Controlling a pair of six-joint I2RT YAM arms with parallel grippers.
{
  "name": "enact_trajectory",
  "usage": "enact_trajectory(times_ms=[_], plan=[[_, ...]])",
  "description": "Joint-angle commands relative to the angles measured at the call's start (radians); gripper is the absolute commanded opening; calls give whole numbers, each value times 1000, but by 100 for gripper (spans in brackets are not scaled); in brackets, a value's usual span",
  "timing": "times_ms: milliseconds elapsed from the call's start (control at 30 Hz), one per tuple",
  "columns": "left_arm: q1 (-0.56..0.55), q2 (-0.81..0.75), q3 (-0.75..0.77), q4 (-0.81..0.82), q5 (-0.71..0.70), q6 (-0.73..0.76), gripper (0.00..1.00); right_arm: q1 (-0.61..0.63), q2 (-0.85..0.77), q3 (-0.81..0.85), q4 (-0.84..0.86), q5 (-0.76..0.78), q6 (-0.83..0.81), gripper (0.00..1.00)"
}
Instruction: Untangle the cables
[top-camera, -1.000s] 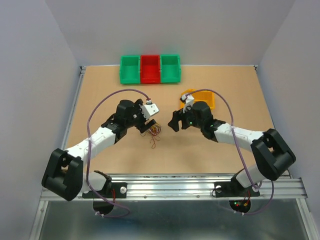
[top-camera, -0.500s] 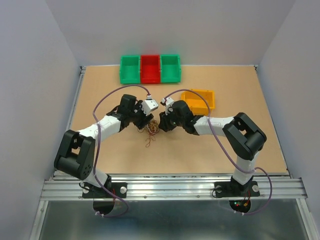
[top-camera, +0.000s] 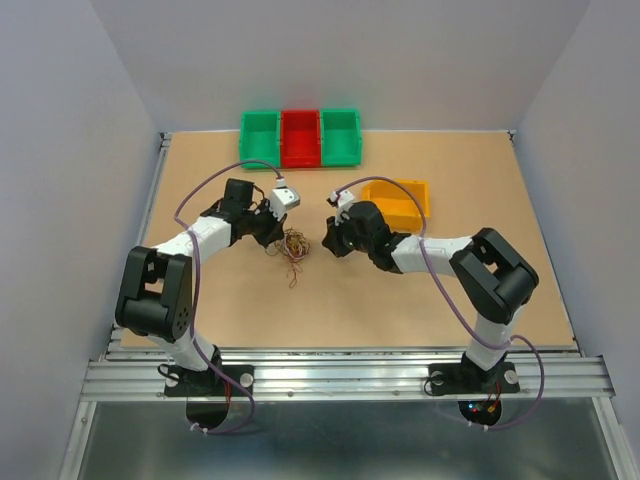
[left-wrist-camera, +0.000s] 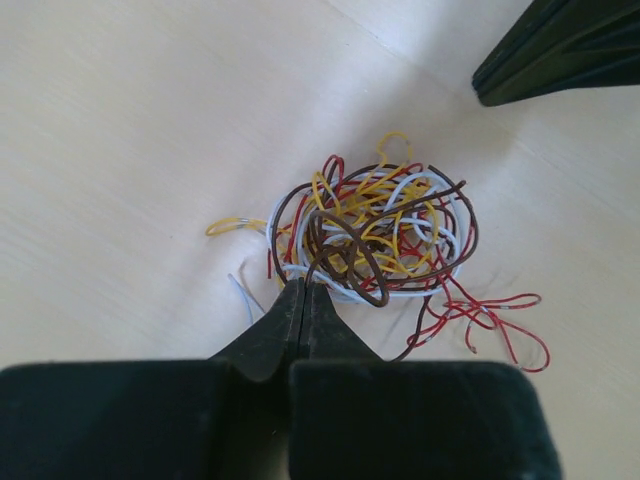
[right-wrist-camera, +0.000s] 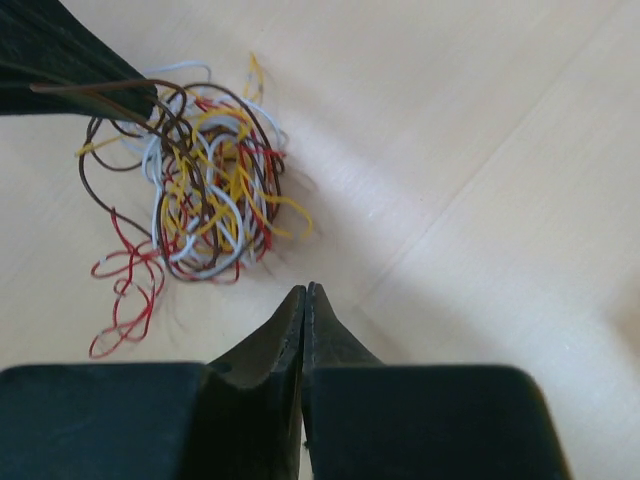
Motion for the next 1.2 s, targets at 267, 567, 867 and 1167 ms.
enact_trajectory(times_ms=[267,567,867,1167], plan=[[27,-143,-3,-23,204,54,0,-17,-51,-72,258,81,102,100],[25,-281,-89,72,225,42,0,-83,-36,-150,444,-260,150,83],[25,-322,-114,91,222,28,0,-37,27,-83,455,-368,105,84],[25,-394,-150,163,205,-8,0,-17,53,-58,453,-339,96,33]])
